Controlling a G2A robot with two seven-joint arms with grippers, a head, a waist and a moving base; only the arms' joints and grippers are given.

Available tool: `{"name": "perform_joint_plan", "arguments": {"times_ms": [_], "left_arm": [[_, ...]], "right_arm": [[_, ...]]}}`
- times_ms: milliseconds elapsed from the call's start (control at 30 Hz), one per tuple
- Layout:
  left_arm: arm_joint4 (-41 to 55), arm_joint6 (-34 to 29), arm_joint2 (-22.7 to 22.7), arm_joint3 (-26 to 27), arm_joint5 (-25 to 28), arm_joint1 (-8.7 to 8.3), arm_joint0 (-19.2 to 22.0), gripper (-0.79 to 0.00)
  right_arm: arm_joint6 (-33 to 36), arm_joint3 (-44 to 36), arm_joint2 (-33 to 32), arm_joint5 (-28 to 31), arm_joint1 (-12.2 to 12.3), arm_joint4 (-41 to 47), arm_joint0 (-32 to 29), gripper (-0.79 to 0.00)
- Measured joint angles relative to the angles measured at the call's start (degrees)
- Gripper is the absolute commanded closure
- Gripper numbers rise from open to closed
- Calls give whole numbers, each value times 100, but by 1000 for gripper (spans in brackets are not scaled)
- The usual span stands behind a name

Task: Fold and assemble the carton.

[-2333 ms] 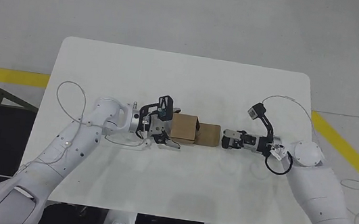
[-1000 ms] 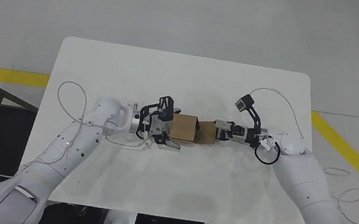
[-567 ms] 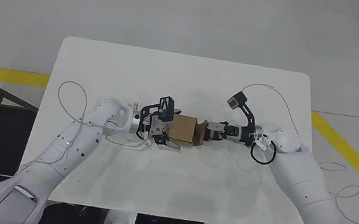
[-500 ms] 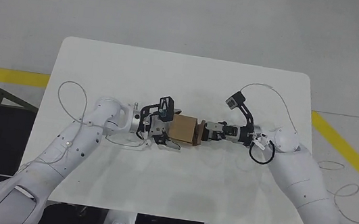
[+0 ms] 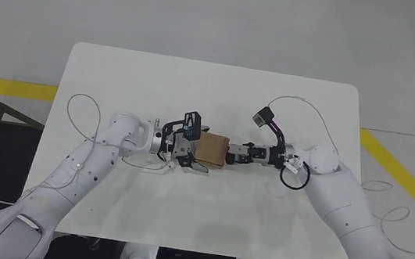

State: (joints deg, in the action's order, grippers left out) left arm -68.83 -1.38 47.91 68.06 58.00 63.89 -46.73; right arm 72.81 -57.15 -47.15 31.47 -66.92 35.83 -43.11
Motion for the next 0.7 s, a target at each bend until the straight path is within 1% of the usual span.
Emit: {"name": "perform_joint_plan", "arguments": {"times_ms": [100, 200, 233, 333, 367, 433, 600, 633, 700], "left_arm": [[0, 3, -3, -4, 0, 0, 2, -785], [-2, 14, 1, -9, 0, 1, 1, -785], [-4, 16, 1, -9, 0, 1, 0, -785], [-12, 21, 4, -10, 0, 2, -2, -785], [-14, 22, 4, -10, 0, 2, -3, -785], [-17, 25, 5, -10, 0, 2, -5, -785], [-23, 29, 8, -9, 0, 3, -8, -785], [-26, 27, 8, -8, 0, 2, -8, -785], [-32, 17, 7, -7, 0, 1, -8, -785]], "right_arm": [[-17, 51, 19, 17, 1, -105, 33, -369], [-20, 135, 34, 19, 0, -175, 49, -342], [-24, 155, 37, 23, -1, -184, 49, -299], [-35, 190, 52, 34, -6, -210, 41, -265], [-32, 196, 59, 32, -7, -221, 39, -274], [-19, 225, 69, 19, -9, -252, 42, -259], [-8, 355, 78, 8, -17, -350, 80, -259], [-7, 376, 79, 7, -19, -370, 88, -237], [6, 429, 84, -6, -23, -437, 113, -219]]}}
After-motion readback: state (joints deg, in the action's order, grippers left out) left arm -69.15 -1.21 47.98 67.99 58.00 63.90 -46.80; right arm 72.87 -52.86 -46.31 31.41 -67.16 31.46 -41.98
